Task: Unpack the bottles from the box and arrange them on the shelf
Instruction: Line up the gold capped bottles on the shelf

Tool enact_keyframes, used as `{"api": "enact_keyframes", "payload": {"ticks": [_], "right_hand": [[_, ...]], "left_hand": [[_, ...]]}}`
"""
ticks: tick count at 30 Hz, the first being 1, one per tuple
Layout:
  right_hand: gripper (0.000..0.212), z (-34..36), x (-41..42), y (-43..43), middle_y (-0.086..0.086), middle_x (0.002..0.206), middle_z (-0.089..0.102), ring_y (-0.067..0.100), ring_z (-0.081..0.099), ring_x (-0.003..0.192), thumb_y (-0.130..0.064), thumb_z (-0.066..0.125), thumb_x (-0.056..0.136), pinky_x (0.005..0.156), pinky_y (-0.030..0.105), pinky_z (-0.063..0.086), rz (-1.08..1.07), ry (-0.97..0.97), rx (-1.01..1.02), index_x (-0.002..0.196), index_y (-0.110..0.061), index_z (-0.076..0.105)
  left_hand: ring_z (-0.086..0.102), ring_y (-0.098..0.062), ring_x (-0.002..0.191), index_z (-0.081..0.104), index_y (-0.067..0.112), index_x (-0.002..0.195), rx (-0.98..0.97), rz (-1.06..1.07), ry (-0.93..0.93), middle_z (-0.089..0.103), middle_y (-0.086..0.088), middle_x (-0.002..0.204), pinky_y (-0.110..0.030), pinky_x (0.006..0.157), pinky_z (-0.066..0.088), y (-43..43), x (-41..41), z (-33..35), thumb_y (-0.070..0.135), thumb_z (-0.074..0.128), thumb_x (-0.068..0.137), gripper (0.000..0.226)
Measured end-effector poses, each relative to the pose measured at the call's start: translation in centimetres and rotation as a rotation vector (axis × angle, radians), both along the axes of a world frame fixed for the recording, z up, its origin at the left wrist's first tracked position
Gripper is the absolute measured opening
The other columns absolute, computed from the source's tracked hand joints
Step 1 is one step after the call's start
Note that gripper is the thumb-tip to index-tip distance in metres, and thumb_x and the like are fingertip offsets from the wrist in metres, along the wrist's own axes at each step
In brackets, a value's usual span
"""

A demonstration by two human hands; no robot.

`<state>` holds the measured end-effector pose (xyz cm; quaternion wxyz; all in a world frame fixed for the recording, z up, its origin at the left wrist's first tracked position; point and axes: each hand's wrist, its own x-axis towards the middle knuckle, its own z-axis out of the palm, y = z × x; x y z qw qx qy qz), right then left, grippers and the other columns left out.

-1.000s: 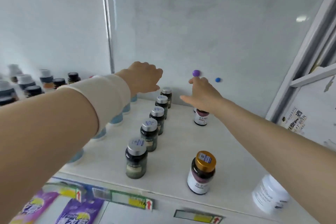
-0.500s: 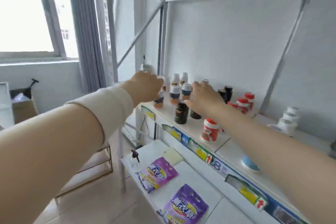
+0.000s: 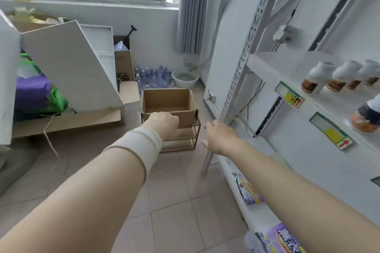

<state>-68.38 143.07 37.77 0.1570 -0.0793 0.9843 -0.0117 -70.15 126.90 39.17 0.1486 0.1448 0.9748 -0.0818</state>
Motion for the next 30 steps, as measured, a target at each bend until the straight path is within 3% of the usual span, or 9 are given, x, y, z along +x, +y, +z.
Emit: {"api": "enact_keyframes", "payload": {"ticks": [5,14,23,30], "right_hand": [[0.053,-8.1,-7.8,-1.4,0.015,0.138,0.040,0.033,0.043,0.125,-0.040,0.045,0.094,0.095,0.042,0.040,0.009,-0.228,0.041,0.136,-0.008,0.036],[0.053,-15.8,-23.6,-0.6,0.015,0.137,0.040,0.033,0.042,0.125,-0.039,0.043,0.095,0.101,0.042,0.039,0.015,-0.481,0.072,0.137,-0.008,0.035],[0.050,-19.9,-38.5,-5.6,0.013,0.139,0.040,0.031,0.044,0.125,-0.037,0.041,0.096,0.098,0.040,0.042,0.149,-0.530,0.086,0.137,-0.010,0.036],[0.045,-23.0,-48.6,-6.0,0.010,0.138,0.041,0.028,0.043,0.126,-0.035,0.041,0.096,0.098,0.039,0.043,0.023,-0.583,0.081,0.135,-0.013,0.038]], "left_hand": [[0.053,-0.029,0.118,0.049,0.015,0.130,-0.068,0.047,-0.333,0.052,-0.006,0.133,-0.038,0.091,0.044,-1.4,-6.2,-8.4,0.029,0.045,0.096,0.037],[0.053,-0.031,0.117,0.046,0.011,0.128,0.021,0.142,-0.468,0.054,-0.010,0.130,-0.039,0.093,0.042,-2.3,-21.4,-15.2,0.030,0.038,0.096,0.038],[0.055,-0.028,0.115,0.047,0.013,0.130,0.103,0.258,-0.563,0.056,-0.010,0.130,-0.038,0.097,0.046,-8.5,-34.7,-20.6,0.033,0.043,0.096,0.039],[0.052,-0.031,0.118,0.043,0.010,0.134,0.178,0.194,-0.546,0.052,-0.012,0.131,-0.038,0.093,0.044,-9.1,-47.6,-23.6,0.031,0.039,0.097,0.043]]}}
